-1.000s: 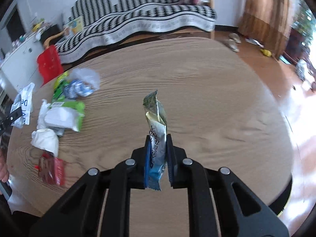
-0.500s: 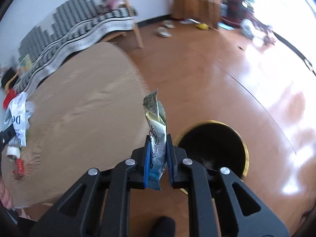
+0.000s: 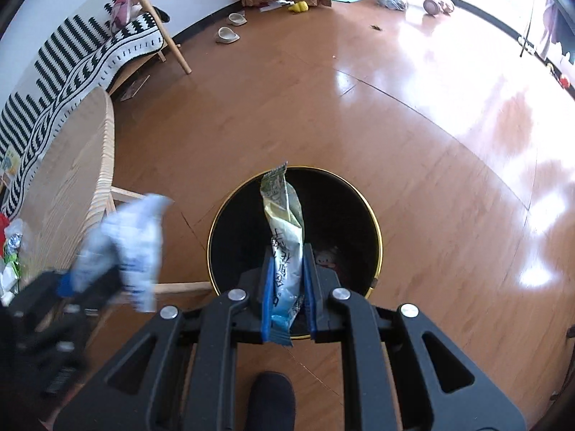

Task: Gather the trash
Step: 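Carry both wrappers to the black bin and open both tools, then move both empty tools back over the table, then grasp the white tissue with the left tool while the right tool grasps the red cigarette box, then carry the tissue and cigarette box to the bin and open both tools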

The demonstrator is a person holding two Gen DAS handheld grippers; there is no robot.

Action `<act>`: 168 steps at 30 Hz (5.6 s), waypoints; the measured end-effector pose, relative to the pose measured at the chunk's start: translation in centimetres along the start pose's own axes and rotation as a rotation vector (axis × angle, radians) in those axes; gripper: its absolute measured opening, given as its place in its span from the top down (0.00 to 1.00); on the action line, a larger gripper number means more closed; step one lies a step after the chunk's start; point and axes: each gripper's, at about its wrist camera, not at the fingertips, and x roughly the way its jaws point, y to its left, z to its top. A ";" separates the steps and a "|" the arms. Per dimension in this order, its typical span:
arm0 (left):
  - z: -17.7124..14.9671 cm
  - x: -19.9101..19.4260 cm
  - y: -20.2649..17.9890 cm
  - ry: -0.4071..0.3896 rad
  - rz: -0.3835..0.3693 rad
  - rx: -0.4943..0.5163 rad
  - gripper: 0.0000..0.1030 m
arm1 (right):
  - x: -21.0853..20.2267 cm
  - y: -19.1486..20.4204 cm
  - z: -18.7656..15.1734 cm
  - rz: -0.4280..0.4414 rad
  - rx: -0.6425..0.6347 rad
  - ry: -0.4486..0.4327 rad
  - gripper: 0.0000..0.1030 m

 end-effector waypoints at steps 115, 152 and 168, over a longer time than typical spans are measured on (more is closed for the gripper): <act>-23.5 -37.9 41.0 -0.283 0.533 -0.608 0.84 | -3.9 58.7 -22.5 0.402 -0.973 0.049 0.16; -2.5 -6.7 2.0 -0.082 -0.043 -0.045 0.84 | -2.0 4.4 0.8 0.039 -0.044 -0.078 0.16; -1.1 4.2 -1.4 0.056 -0.101 -0.006 0.84 | -0.7 -0.5 0.9 0.048 0.043 -0.038 0.16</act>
